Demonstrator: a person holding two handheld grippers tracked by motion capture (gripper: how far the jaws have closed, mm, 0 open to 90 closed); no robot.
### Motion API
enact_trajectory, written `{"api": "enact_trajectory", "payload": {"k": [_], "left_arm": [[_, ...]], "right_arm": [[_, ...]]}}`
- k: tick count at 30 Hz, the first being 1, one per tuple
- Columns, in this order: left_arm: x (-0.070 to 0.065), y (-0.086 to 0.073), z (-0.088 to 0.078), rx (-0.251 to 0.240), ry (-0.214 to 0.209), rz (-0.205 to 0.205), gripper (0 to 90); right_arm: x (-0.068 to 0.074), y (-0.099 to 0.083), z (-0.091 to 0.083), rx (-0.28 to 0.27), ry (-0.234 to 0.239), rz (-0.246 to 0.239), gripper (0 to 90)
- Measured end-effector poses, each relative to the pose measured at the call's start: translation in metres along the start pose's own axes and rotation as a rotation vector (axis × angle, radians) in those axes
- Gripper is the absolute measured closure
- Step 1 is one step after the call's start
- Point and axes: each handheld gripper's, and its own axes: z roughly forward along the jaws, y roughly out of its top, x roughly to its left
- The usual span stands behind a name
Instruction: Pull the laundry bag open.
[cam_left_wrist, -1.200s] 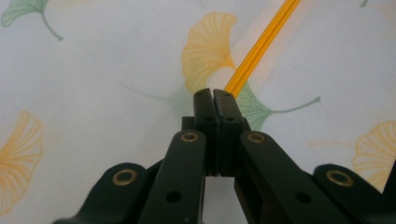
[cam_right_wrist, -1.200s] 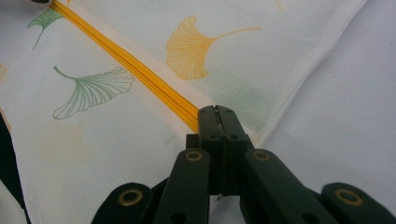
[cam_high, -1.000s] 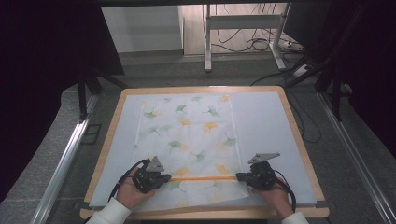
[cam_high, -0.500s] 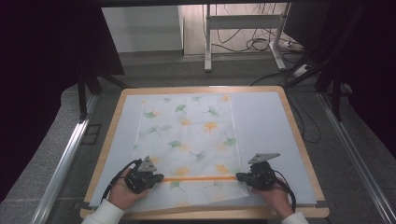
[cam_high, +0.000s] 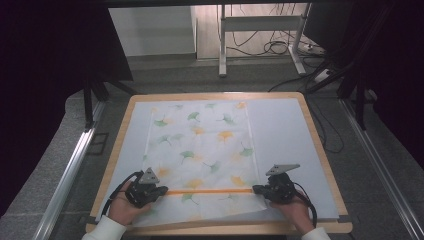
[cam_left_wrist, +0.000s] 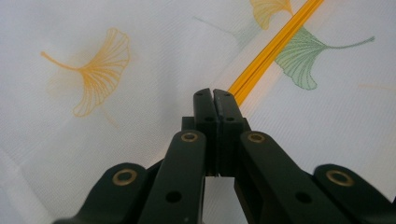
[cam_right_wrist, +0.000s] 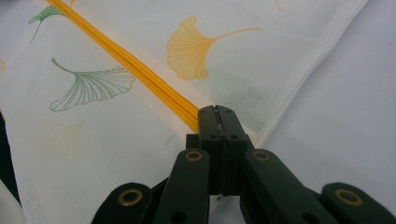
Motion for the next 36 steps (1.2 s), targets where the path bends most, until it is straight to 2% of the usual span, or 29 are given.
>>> {"api": "enact_trajectory", "payload": {"k": [17, 36], "left_arm": [[0.011, -0.017, -0.012, -0.005, 0.013, -0.056, 90.0], [0.020, -0.030, -0.022, -0.001, 0.043, -0.084, 90.0]], "right_arm": [[0.000, 0.000, 0.000, -0.001, 0.001, -0.001, 89.7], [-0.001, 0.000, 0.000, 0.000, 0.006, 0.004, 89.7]]}}
